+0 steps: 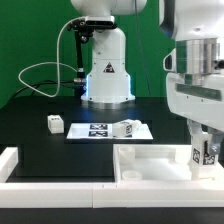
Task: Assemble one leg
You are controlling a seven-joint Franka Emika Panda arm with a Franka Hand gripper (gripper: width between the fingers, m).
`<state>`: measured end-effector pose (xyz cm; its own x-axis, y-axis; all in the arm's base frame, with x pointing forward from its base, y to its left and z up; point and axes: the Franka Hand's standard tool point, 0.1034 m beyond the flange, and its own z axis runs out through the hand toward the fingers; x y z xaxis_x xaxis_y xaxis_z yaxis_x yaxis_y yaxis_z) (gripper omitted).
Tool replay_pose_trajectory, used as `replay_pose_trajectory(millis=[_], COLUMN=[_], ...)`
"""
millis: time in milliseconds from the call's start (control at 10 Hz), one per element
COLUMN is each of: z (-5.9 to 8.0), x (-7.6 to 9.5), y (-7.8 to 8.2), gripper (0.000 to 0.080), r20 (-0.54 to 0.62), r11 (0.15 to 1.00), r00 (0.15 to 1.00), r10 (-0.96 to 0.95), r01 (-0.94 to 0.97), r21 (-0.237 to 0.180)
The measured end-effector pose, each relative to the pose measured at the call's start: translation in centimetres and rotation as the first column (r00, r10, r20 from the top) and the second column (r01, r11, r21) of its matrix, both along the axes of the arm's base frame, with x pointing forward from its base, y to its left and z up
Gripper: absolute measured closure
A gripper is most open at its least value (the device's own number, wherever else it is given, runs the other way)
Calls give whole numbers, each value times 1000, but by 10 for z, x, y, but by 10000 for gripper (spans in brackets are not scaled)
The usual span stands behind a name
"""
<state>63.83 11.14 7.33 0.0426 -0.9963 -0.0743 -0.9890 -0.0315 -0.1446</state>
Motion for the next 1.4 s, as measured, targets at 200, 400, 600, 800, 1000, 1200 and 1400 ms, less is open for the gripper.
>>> replay_pose_trajectory(millis=[200,400,600,800,1000,1200,1400], z=[0,2,2,-1,-1,-1,-1], x=[0,3,4,1,1,4,9], y=[2,2,6,9,8,7,7], gripper=[509,259,166,153,150,150,154], r20=[-4,18,46,41,33,-43,-45], r11=[997,985,828,740,647,337,352], r00=[997,985,829,741,650,349,364], r10=[-80,172,557,670,759,936,930], r01=[80,-172,-551,-661,-748,-926,-921], r21=[16,-23,-99,-124,-147,-172,-168])
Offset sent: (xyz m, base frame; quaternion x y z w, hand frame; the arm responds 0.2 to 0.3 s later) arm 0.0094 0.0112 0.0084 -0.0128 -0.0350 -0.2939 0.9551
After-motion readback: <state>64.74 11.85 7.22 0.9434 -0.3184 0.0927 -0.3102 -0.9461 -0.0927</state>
